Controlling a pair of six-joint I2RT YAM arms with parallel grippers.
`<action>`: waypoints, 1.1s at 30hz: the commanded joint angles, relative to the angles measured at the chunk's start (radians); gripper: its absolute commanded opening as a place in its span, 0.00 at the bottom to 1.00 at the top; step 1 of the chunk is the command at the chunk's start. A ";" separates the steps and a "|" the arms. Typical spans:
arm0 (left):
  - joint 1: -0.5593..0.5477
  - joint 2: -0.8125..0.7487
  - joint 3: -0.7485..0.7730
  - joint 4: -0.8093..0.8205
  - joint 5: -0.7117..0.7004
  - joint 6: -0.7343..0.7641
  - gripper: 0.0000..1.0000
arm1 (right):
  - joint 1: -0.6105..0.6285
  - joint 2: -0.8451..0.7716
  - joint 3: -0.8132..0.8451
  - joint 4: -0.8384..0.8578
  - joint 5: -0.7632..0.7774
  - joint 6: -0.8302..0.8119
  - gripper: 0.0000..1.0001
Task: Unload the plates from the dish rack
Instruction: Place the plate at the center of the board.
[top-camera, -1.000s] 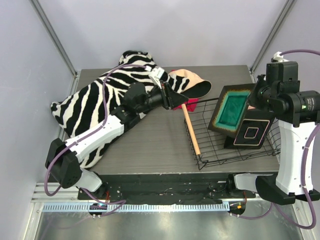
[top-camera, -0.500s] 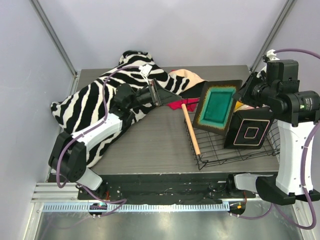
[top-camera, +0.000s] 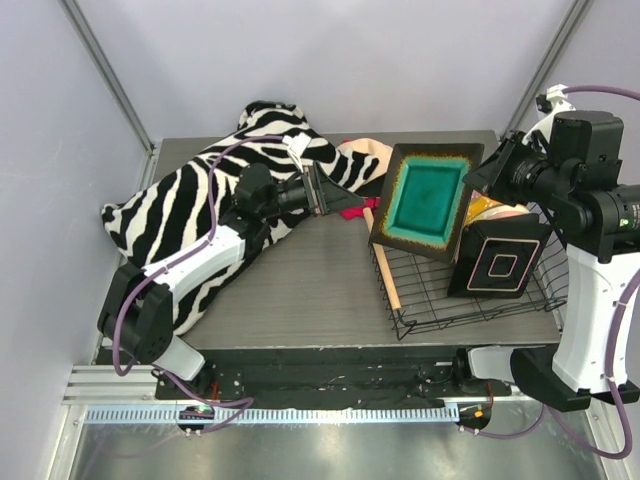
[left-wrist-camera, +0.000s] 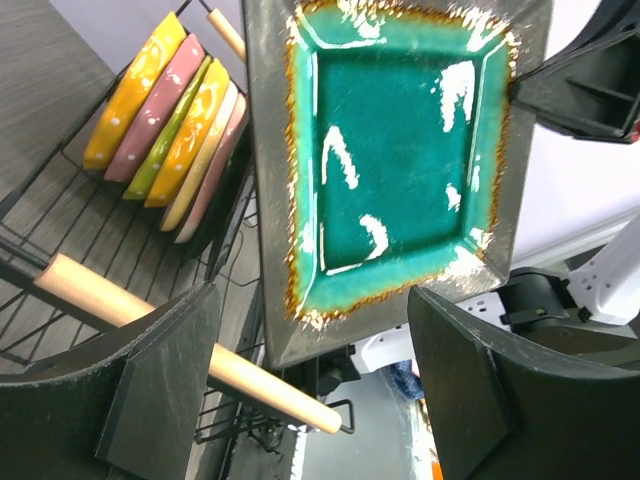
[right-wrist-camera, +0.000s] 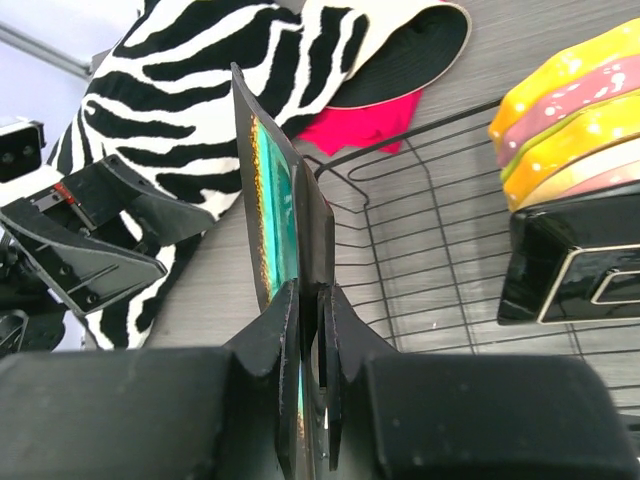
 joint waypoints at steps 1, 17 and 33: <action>-0.005 0.003 0.045 0.117 0.032 -0.046 0.80 | 0.002 -0.041 -0.027 0.233 -0.122 0.058 0.01; -0.032 0.014 0.078 -0.030 -0.020 0.059 0.80 | 0.002 -0.082 -0.088 0.282 -0.187 0.075 0.01; -0.103 0.066 0.152 -0.034 0.005 0.043 0.77 | 0.002 -0.121 -0.132 0.321 -0.237 0.104 0.01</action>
